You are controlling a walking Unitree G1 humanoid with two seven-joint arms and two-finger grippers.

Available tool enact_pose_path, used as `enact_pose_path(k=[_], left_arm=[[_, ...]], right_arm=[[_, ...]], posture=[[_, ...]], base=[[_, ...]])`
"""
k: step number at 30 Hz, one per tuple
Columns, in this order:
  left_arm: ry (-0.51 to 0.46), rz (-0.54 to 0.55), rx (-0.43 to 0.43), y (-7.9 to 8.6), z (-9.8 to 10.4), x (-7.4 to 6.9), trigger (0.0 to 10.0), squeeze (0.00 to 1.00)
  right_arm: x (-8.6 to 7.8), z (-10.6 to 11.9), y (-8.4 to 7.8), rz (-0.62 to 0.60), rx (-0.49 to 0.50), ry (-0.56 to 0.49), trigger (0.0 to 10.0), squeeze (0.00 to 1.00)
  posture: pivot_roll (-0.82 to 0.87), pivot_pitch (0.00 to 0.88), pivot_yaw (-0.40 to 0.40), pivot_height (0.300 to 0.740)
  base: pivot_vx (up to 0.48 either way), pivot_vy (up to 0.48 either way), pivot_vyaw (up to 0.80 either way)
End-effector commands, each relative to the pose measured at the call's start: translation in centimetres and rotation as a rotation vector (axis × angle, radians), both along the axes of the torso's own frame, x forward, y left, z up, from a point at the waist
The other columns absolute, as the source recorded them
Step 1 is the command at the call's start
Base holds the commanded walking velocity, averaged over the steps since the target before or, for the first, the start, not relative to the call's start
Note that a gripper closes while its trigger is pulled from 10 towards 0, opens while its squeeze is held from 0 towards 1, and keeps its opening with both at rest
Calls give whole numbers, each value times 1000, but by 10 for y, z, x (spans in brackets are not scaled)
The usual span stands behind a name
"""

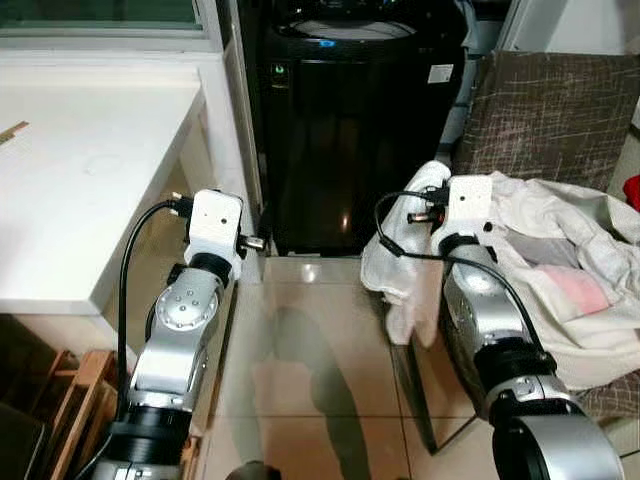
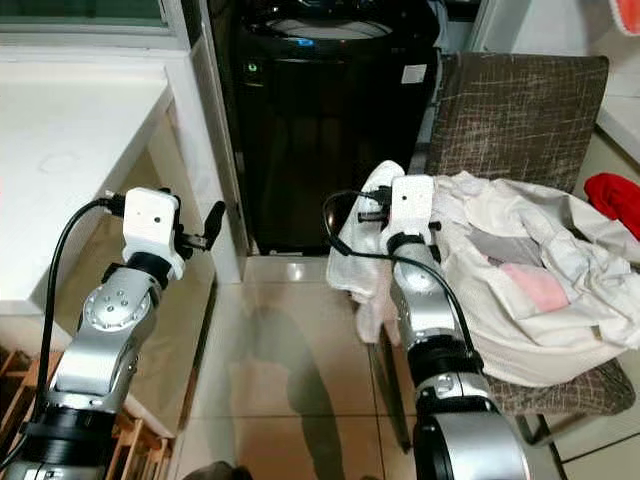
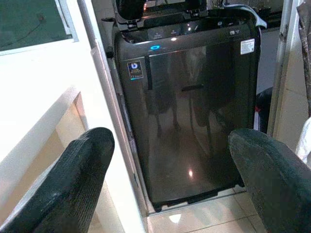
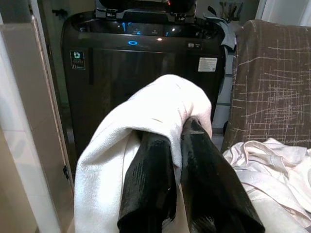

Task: Clothes washing

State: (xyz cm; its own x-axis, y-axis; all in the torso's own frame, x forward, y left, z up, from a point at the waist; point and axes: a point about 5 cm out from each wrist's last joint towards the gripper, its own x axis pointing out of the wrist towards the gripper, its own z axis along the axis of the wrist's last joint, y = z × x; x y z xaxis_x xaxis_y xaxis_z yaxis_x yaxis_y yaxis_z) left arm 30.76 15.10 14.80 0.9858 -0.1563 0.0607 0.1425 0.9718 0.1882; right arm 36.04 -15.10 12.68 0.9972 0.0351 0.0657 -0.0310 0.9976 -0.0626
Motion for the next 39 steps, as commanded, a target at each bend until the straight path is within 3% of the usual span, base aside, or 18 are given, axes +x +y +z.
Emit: enact_pose_path(k=[1, 12, 20, 28, 32, 39], left_arm=[[-21, 3, 0, 1, 5, 2, 10000, 0], [-40, -10, 6, 0, 7, 2, 10000, 0], [-57, -35, 23, -2, 9, 1, 10000, 0], [-57, -50, 55, -4, 8, 2, 10000, 0], [-66, -67, 122, -8, 7, 3, 10000, 0], [-42, -61, 73, -7, 6, 4, 10000, 0]], right_arm=[[1, 8, 2, 12, -14, -31, 0, 0], [4, 11, 2, 14, -17, -37, 0, 0], [5, 9, -2, -17, -32, -20, 0, 0], [6, 8, -7, -35, -51, -10, 0, 0], [6, 8, -8, -40, -50, -10, 0, 0], [6, 7, -7, -38, -53, -7, 0, 0]], posture=[[-58, 0, -10, 740], [-51, 0, -13, 740], [-48, 0, -15, 740], [-54, 0, -11, 740], [-54, 0, -11, 740], [-63, 0, -5, 740]], base=[[349, 330, 0], [369, 305, 0], [457, 0, 0], [472, 0, -534], [274, -388, 0], [120, -341, 0]])
